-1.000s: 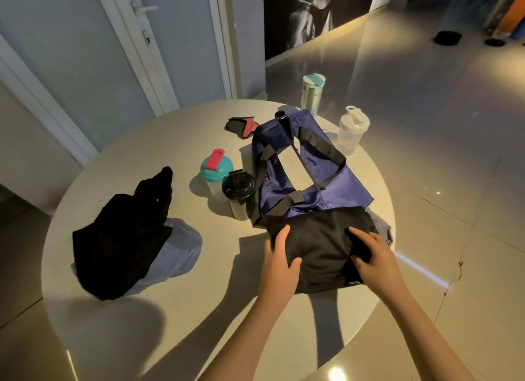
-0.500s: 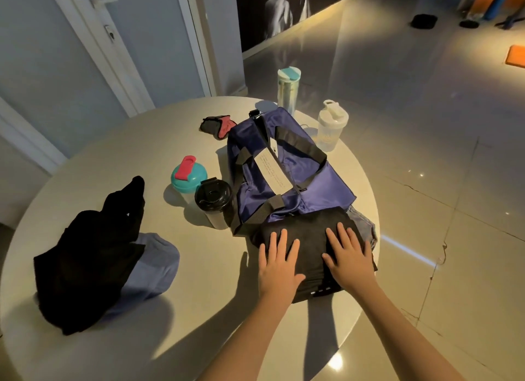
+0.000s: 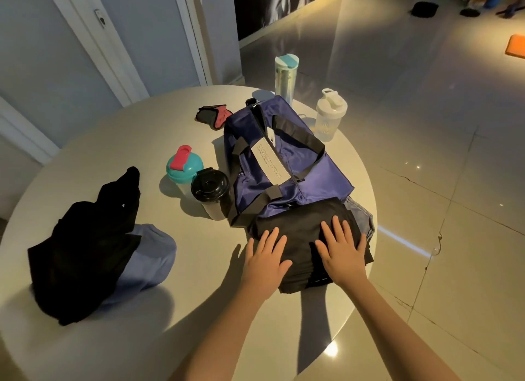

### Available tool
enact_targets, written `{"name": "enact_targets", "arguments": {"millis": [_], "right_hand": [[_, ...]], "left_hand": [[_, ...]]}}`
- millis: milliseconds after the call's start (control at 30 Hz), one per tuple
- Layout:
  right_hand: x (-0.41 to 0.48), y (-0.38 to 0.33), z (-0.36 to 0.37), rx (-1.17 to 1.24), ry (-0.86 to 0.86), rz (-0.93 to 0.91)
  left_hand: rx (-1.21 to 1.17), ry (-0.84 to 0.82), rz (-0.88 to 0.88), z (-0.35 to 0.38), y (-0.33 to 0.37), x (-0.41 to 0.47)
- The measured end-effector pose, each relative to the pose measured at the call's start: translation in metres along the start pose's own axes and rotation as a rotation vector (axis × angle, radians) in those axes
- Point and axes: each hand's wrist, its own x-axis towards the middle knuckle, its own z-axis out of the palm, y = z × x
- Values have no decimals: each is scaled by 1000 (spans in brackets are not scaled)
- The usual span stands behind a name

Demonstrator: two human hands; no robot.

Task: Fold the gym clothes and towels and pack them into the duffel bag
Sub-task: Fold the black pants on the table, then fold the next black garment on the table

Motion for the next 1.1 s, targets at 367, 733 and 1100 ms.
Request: {"name": "enact_targets", "arguments": {"millis": [367,733,1100], "right_hand": [[-30,-150,13,356,32,-520],[7,-328,81,51,-463,-711],[20,-396,113,92,-493,-736]], "left_hand": [[69,406,-509,-14,-168,-98],[-18,183,-763,-11,-309,-121],[-77,351,-618,-16,-368,-124]]}}
